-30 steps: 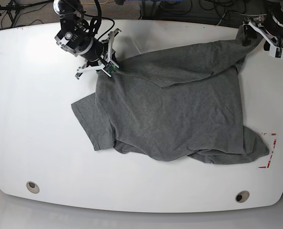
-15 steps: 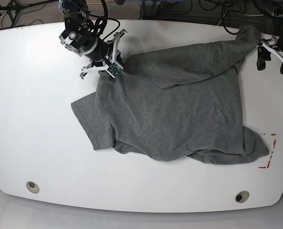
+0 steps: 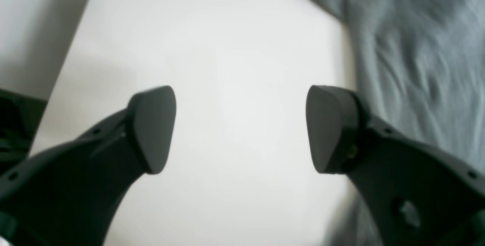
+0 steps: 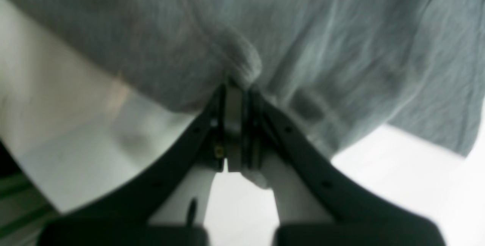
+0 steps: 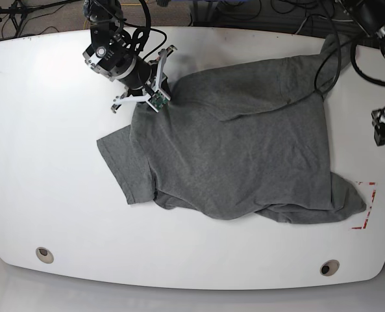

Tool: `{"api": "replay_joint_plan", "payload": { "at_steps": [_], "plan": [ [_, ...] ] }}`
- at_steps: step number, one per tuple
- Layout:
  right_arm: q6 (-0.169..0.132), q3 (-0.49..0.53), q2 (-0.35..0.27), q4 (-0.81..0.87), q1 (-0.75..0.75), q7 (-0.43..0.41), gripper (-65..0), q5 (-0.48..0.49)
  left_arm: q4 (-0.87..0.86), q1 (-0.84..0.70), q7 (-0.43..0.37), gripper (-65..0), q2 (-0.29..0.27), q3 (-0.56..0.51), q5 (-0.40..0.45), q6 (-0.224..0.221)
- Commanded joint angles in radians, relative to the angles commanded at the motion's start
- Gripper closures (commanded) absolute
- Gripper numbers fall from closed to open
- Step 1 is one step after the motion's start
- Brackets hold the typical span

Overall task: Fold the T-shirt properly
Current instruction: 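Release the shirt and move the left gripper to another shirt corner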

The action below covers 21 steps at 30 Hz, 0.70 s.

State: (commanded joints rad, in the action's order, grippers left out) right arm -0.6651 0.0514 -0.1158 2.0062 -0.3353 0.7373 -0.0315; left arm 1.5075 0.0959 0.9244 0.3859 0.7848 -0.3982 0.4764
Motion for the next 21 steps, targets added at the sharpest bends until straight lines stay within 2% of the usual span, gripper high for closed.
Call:
{"api": "replay_joint_plan", "payload": {
  "at_steps": [6,14,21],
  "plan": [
    [0.0,-0.002,-0.003,-0.003,0.011,-0.002,0.0,0.0,-0.241,0.189,-0.021,-50.6,0.006,-0.048,0.061,0.0],
    [0.0,-0.002,0.002,-0.003,0.015,-0.002,0.0,0.0,-0.485,0.321,-0.19,-50.6,0.0,-0.13,0.163,-0.003],
    [0.0,-0.002,0.002,-0.003,0.029,-0.002,0.0,0.0,-0.743,0.399,-0.333,-50.6,0.002,-0.186,0.175,-0.006]
  ]
}}
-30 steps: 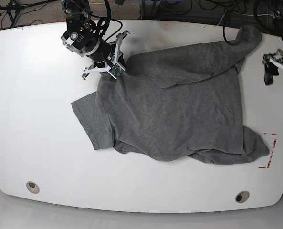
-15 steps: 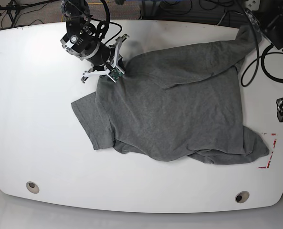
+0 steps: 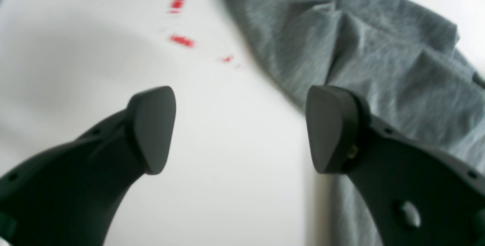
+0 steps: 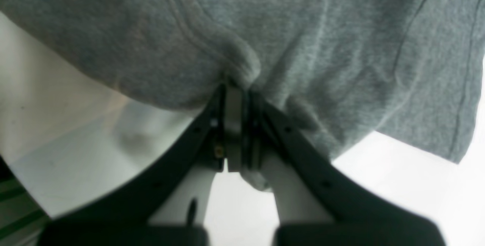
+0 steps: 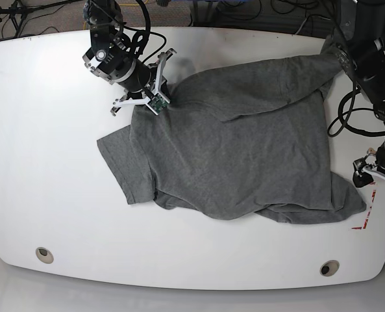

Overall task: Fold the T-shirt properly
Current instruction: 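Release the shirt and move the left gripper to another shirt corner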

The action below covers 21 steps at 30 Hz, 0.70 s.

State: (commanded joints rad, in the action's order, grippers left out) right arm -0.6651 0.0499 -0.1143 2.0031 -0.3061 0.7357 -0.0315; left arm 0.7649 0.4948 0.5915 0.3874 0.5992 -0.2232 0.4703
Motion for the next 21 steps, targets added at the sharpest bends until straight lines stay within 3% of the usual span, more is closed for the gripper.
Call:
{"api": "replay_joint_plan", "payload": {
  "at_steps": [8,14,21],
  "plan": [
    [0.0,0.0,0.0,0.0,0.006,0.0,0.0,0.0,-0.227,0.063,-0.133,-50.6,0.002,-0.064,-0.003,0.0],
    [0.0,0.0,0.0,0.0,0.006,0.0,0.0,0.0,-0.255,0.084,-0.141,-50.6,-0.005,-0.064,-0.005,0.0],
    [0.0,0.0,0.0,-0.002,0.008,0.0,0.0,0.0,-0.256,0.127,-0.141,-50.6,-0.057,-0.064,-0.002,0.0]
  ]
}}
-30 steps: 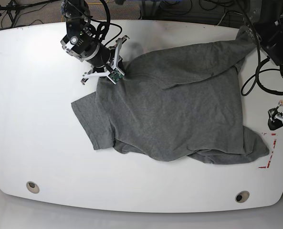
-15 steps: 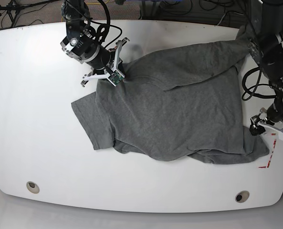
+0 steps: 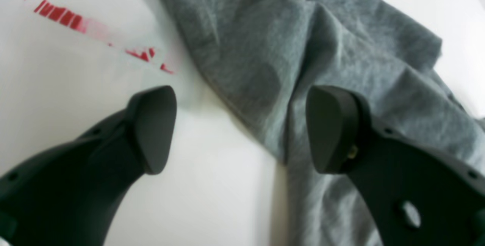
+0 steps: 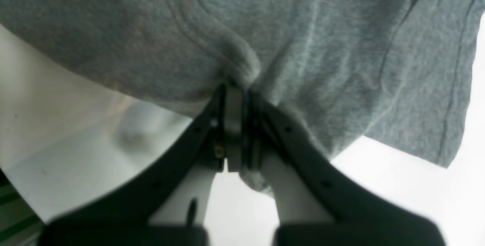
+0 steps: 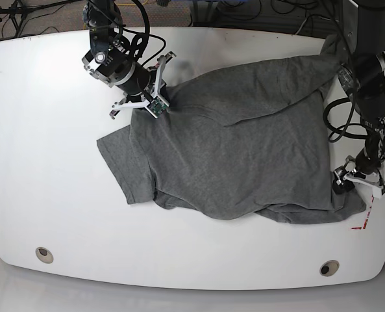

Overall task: Fold the T-shirt properly
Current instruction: 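Release the shirt and move the left gripper to another shirt corner, then lift the shirt high with both grippers, stretching it between them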

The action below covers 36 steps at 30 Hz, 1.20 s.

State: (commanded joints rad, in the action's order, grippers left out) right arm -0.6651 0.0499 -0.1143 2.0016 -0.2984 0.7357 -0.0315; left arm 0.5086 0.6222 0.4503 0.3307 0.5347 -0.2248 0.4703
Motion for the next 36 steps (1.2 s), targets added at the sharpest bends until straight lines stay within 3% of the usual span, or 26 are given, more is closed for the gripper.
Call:
{"api": "replay_joint_plan", "payload": {
  "at_steps": [5,9,12,15,16,20,29,36],
  "plan": [
    [0.0,0.0,0.0,0.0,0.0,0.0,0.0,0.0,0.0,0.021,0.0,-50.6,-0.006,0.0,0.0,-0.005],
    [0.0,-0.002,0.0,0.0,0.0,0.0,0.0,0.0,0.0,0.031,-0.014,-50.1,-0.04,-0.002,0.002,-0.057],
    [0.0,-0.002,0.0,0.0,0.0,0.0,0.0,0.0,0.0,0.031,-0.034,-44.9,-0.04,-0.002,0.002,-0.081],
    [0.0,-0.025,0.002,0.0,0.0,0.0,0.0,0.002,0.0,0.031,-0.046,-30.1,-0.041,-0.002,0.002,-0.097],
    [0.0,-0.032,0.003,0.0,0.0,0.0,0.0,0.005,0.0,0.031,-0.046,-22.1,-0.041,-0.002,0.002,-0.104],
    [0.0,-0.041,0.003,0.0,0.0,0.0,0.0,0.006,0.0,0.031,-0.044,0.0,-0.041,0.0,0.002,-0.12],
    [0.0,-0.041,0.003,0.003,0.002,0.0,0.0,0.002,0.011,0.028,-0.032,0.0,-0.037,0.002,-0.003,-0.107],
    [-0.002,-0.106,0.003,0.018,0.017,0.0,0.0,0.006,0.146,0.006,0.114,0.0,0.002,0.012,-0.005,-0.012]
  ]
}}
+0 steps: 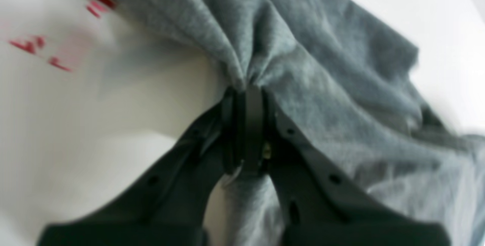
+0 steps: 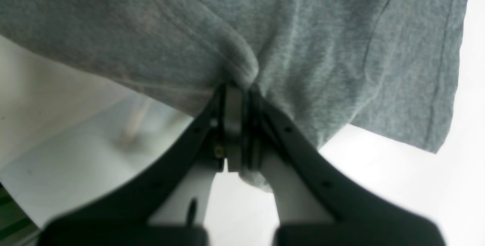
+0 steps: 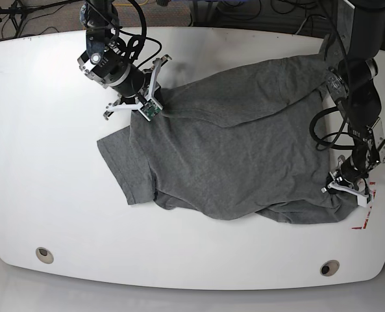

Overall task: Fold the T-shirt properly
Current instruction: 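Lift the shirt high with both grippers, stretching it between them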

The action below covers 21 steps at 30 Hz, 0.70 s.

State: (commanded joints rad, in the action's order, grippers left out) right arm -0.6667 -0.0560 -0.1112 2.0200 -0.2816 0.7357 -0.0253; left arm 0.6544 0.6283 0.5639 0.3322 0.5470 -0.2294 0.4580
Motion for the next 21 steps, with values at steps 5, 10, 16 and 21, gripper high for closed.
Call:
{"api": "replay_joint_plan", "payload": {
  "at_steps": [5,10,16,21],
  "plan": [
    [-0.008,-0.068,0.0,0.0,0.032,0.0,0.0,0.002,0.213,-0.083,0.114,0.0,-0.003,0.04,-0.002,0.031],
    [-0.009,-0.127,-0.008,-0.002,0.095,0.0,0.0,0.002,0.456,-0.158,0.23,0.0,-0.038,0.041,-0.002,0.034],
    [-0.009,-0.175,-0.009,-0.003,0.166,0.0,0.0,0.0,0.681,-0.241,0.318,0.0,-0.063,0.04,-0.002,0.077],
    [-0.009,-0.199,-0.011,-0.003,0.235,0.002,0.0,-0.005,0.839,-0.292,0.371,0.0,-0.101,0.04,0.0,0.092]
  ]
}}
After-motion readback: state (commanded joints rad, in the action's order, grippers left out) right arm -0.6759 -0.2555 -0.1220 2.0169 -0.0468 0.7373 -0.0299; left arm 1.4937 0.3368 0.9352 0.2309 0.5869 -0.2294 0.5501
